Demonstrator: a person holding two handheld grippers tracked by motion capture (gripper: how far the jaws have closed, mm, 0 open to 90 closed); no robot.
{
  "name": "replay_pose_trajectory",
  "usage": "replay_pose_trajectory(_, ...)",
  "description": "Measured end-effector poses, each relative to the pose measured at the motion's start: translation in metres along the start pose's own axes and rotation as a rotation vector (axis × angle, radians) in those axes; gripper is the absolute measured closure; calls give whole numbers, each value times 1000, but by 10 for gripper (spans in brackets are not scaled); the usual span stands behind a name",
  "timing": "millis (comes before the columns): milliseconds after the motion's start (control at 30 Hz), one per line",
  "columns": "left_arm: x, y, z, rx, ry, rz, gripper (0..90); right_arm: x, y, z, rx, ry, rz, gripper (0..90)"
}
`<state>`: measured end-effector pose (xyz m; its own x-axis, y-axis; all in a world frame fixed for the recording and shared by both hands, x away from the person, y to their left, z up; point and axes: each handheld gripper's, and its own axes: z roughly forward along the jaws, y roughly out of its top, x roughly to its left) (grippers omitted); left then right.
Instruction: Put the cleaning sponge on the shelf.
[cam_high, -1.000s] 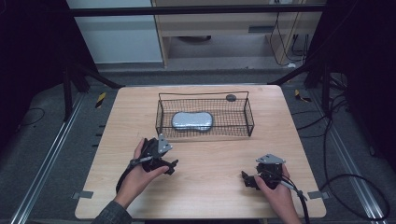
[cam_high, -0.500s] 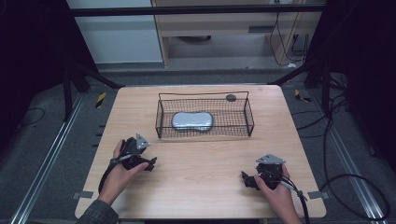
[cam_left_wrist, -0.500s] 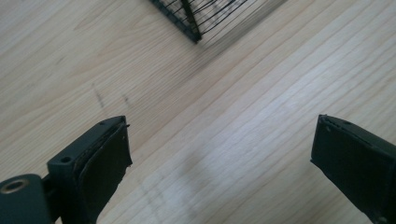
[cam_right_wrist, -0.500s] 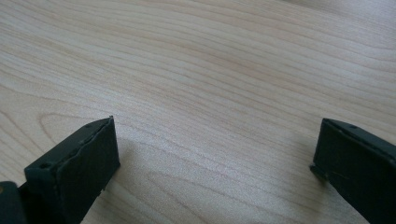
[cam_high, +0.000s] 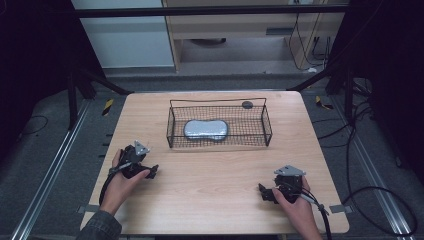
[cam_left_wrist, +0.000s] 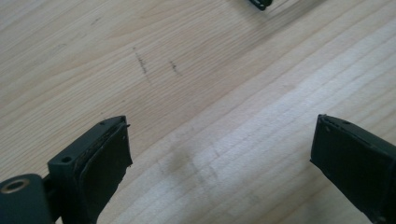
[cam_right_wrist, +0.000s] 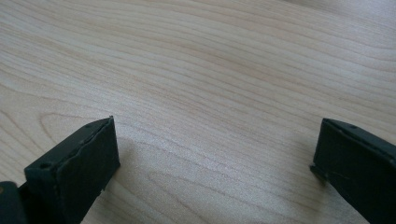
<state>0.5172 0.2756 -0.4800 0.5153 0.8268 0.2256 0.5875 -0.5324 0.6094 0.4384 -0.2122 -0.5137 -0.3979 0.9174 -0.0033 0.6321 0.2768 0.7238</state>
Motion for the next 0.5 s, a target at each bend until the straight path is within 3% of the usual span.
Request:
replay_pose_trajectory(100,4,-1,4,-8,-2,-26,39,0,0,0,0,0,1,4)
replay_pose_trajectory(133,7,-1,7,-16,-18,-53,39,0,0,0,0,-1,1,4)
replay_pose_trajectory(500,13,-1,18,-57,-19,-107,35,0,0,0,0,0,1,4)
